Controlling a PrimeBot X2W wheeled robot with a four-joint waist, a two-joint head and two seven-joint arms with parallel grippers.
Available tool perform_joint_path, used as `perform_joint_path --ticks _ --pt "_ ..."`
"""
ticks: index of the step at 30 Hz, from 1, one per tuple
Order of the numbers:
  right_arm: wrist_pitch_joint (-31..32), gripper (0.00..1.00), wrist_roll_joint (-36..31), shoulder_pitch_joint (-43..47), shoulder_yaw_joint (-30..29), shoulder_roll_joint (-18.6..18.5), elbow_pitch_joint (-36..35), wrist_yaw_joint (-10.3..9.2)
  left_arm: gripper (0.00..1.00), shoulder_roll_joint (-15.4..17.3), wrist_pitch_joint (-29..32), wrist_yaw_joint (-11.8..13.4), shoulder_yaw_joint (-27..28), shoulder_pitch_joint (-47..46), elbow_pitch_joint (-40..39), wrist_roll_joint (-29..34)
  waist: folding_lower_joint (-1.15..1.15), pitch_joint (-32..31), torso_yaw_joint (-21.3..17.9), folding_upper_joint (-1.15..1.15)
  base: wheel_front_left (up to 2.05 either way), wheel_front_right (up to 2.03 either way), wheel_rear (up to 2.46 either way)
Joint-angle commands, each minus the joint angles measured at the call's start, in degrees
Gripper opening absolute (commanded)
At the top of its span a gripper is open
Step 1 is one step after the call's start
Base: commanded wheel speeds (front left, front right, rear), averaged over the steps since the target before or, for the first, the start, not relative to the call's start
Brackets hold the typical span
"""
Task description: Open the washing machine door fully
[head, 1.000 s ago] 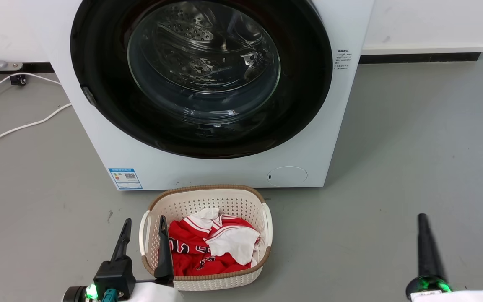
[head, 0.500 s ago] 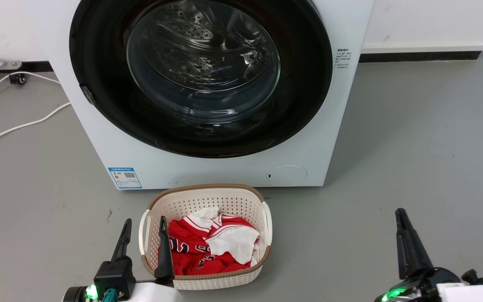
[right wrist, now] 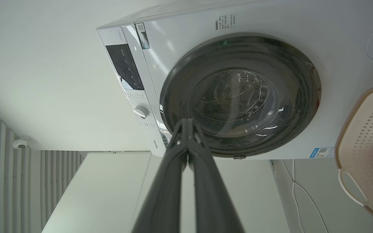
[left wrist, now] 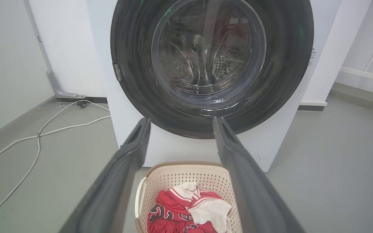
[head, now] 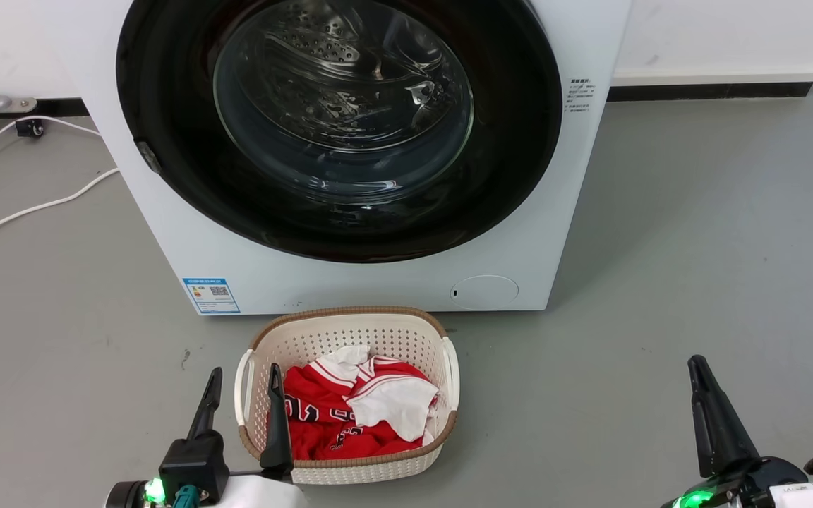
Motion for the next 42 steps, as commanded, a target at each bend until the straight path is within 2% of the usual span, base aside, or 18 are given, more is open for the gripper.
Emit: perform_joint_path --ticks 1,7,13,17,25,35,42 --pt "0.0 0.0 -0.36 0.48 0.22 -0.07 -0.16 -0.02 1.0 0.07 -0.16 -0.02 -0.04 -0.3 -0.05 0.28 0.0 0.14 0.08 0.0 0.0 0.0 0.0" --pt "0.8 0.0 -2.53 -1.84 -0.2 -0.07 0.45 -0.02 1.0 0.07 -0.16 0.29 -0.25 -1.01 -0.58 0.55 0.0 1.61 0.3 0.0 0.0 0.0 0.0" --pt "2.46 0.0 -3.57 -7.97 -4.04 -0.99 3.37 -0.02 1.0 0.07 -0.16 -0.05 -0.38 -2.75 -1.2 0.83 0.0 4.39 0.67 0.0 0.0 0.0 0.0" --pt "4.53 0.0 -3.37 -17.36 -7.83 -3.16 8.0 -0.02 1.0 0.07 -0.16 -0.19 -0.4 -5.59 -2.21 1.17 0.0 8.33 1.45 0.0 0.0 0.0 0.0" --pt "8.01 0.0 -2.37 -35.23 -11.78 -7.92 18.71 -0.02 1.0 0.06 -0.16 -0.67 -0.78 -10.54 -3.61 1.8 0.0 15.62 2.93 0.0 0.0 0.0 0.0" --pt "12.2 0.0 -2.37 -54.68 -11.4 -12.74 29.62 -0.01 1.0 0.06 -0.16 -1.22 -1.3 -16.83 -5.1 2.0 0.0 24.28 4.37 0.0 0.0 0.0 0.0" --pt "15.76 0.0 -4.48 -67.85 -7.24 -15.45 38.11 -0.01 1.0 0.06 -0.16 -0.73 -2.71 -20.61 -5.51 0.9 0.0 29.33 5.83 0.0 0.0 0.0 0.0"
